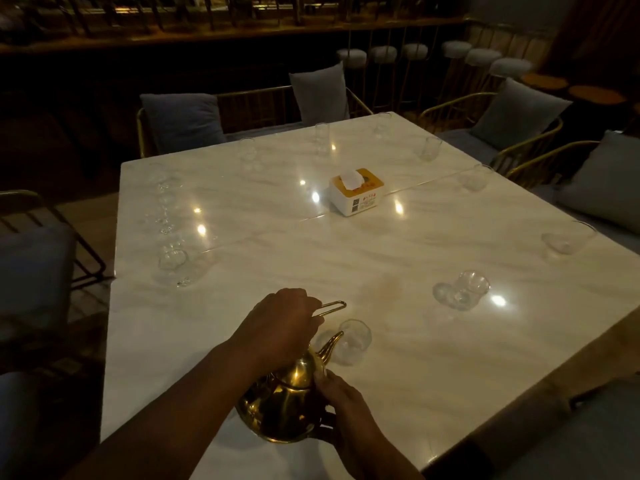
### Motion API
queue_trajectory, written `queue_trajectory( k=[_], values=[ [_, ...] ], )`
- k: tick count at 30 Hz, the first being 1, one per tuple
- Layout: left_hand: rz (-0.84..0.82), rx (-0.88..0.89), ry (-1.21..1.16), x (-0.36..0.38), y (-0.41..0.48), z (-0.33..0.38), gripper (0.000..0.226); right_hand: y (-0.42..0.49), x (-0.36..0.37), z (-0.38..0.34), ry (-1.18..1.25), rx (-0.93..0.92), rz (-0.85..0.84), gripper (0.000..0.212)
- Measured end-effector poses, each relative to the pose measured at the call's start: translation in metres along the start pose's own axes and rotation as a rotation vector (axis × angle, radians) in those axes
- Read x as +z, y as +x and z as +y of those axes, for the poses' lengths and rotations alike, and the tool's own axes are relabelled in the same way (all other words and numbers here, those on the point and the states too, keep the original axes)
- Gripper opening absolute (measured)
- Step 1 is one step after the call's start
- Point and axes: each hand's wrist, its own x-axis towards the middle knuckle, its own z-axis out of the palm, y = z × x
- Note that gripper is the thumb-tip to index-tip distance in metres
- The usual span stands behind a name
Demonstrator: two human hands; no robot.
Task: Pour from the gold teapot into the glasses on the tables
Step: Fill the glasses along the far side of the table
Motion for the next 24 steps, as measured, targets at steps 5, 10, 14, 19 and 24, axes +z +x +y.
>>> queue_trajectory(
  k=[5, 10, 14, 19, 24],
  values=[
    [0.004, -0.002, 0.002, -0.002, -0.002, 0.0, 0.032, 0.0, 0.0, 0.0, -0.002, 0.007, -0.006, 0.05],
    [0.012, -0.003, -0.018, -0.005, -0.007, 0.0, 0.033, -0.004, 0.003, -0.002, -0.022, 0.012, 0.01, 0.056],
    [0.044, -0.007, -0.073, -0.005, -0.015, -0.003, 0.032, -0.005, 0.001, -0.005, -0.038, -0.019, 0.008, 0.053],
    [0.049, -0.003, -0.106, -0.007, -0.023, -0.006, 0.036, -0.011, 0.002, -0.011, -0.071, -0.083, 0.027, 0.052],
    [0.073, 0.025, -0.129, -0.013, -0.03, -0.006, 0.038, -0.011, 0.0, -0.018, -0.084, -0.149, 0.052, 0.063]
  ],
)
